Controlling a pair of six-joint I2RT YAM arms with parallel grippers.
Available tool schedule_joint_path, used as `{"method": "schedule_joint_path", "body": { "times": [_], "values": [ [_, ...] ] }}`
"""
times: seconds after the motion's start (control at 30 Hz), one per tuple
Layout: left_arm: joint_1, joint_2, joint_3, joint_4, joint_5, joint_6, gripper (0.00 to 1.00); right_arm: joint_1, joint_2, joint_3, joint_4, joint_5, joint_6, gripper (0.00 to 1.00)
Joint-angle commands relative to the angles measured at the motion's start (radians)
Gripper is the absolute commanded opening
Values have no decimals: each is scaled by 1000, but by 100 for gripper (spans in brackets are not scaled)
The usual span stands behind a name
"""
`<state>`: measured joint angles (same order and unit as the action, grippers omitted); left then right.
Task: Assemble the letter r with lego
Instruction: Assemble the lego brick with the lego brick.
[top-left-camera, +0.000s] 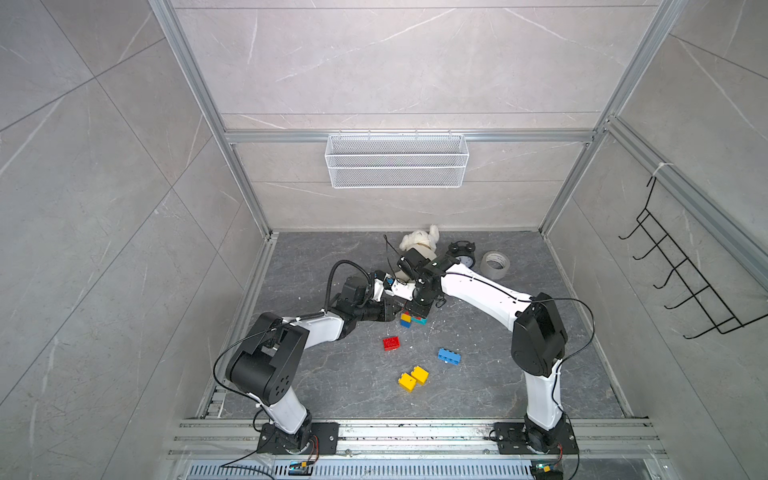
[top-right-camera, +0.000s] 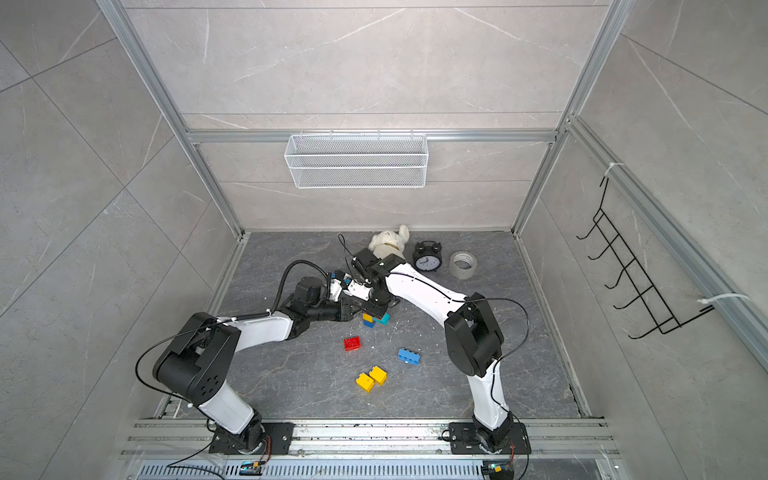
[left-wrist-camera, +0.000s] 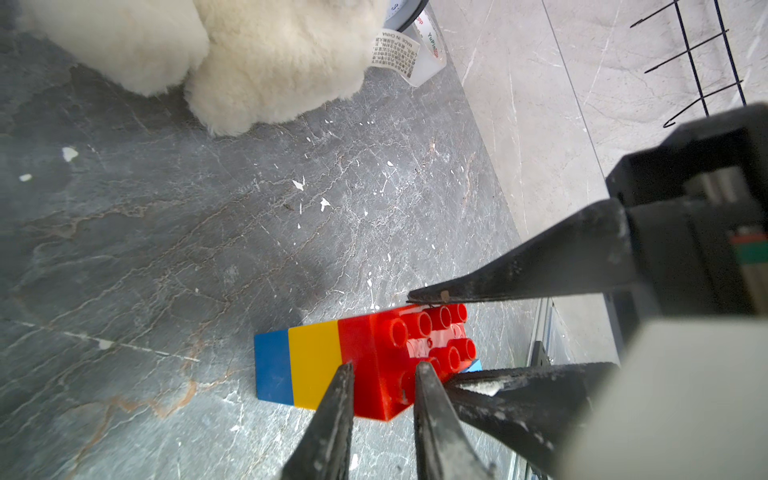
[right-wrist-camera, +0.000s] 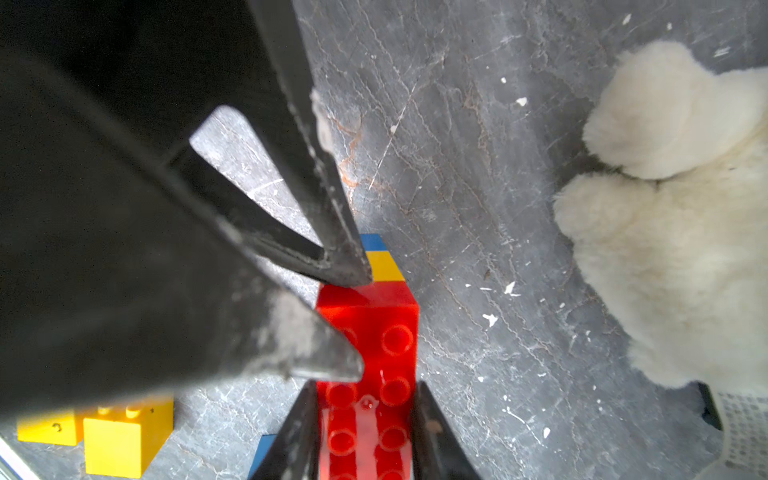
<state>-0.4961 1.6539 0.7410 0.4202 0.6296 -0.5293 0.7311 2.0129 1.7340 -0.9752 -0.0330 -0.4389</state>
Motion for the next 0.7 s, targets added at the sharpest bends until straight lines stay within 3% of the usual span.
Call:
{"method": "schedule_joint_path", "body": {
  "times": [0.0,0.1,0.2,0.37,0.67],
  "values": [
    [-24,-18,-53,-157,-112,4,43,10,21,-54,29,-29,38,12],
    [-22,-98,-31,-188,-163,34,56,6,-20,-78,81,-37,54,12],
    [-21,-175,-8,-217,-232,65,60,-12,-46,-95,114,-71,69,12],
    [-16,-324,-40,-230,-368,150,61,-51,-91,-133,157,-102,106,12],
    [-35,-433,-183,-46,-396,422,56,-95,-198,-184,228,-221,189,11]
  ]
}}
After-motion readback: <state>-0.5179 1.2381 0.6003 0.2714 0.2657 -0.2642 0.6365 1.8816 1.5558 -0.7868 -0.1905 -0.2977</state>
